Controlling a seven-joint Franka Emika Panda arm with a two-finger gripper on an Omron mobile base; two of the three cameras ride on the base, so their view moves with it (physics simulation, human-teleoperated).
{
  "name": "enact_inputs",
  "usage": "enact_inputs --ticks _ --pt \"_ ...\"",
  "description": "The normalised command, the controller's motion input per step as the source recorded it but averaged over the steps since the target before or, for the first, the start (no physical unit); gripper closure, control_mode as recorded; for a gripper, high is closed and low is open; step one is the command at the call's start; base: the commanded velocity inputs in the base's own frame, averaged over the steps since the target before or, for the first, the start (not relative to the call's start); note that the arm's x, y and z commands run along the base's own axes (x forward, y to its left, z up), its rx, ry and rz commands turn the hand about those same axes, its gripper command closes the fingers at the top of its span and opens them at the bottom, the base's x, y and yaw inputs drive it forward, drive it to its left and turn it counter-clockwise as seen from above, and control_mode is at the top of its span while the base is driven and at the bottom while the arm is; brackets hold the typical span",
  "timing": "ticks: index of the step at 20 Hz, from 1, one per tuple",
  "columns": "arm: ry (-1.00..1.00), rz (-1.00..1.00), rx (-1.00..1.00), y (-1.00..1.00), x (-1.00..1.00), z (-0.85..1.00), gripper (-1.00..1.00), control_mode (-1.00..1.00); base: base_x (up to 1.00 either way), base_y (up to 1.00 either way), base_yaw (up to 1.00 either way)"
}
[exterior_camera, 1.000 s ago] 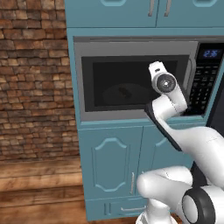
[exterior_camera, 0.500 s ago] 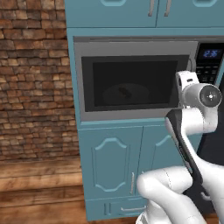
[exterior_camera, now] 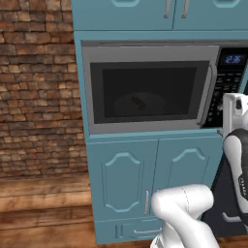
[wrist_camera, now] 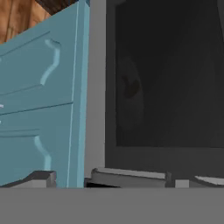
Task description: Remove the tangerine from the bowl and place it on the small plate. Then place the bowl with only the chicken drumstick in the microwave, close the door, and press the start button to microwave the chicken drumstick.
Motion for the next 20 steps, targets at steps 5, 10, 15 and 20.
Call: enact_inputs --ticks 5,10,15,20 --pt "0.00 0.19 0.06 -0.01 -0.17 -0.11 -1.00 -1.00 0.00 0.00 0.00" --pt "0.00 0.13 0.06 -0.12 -0.15 -0.08 -1.00 -1.00 0.00 0.00 0.00" --pt "0.06 0.00 0.00 -0.11 0.00 -0.53 -1.00 -1.00 0.00 0.00 0.00" --pt "0.04 0.00 0.00 -0.24 0.00 -0.54 -1.00 -1.00 0.00 0.00 0.00"
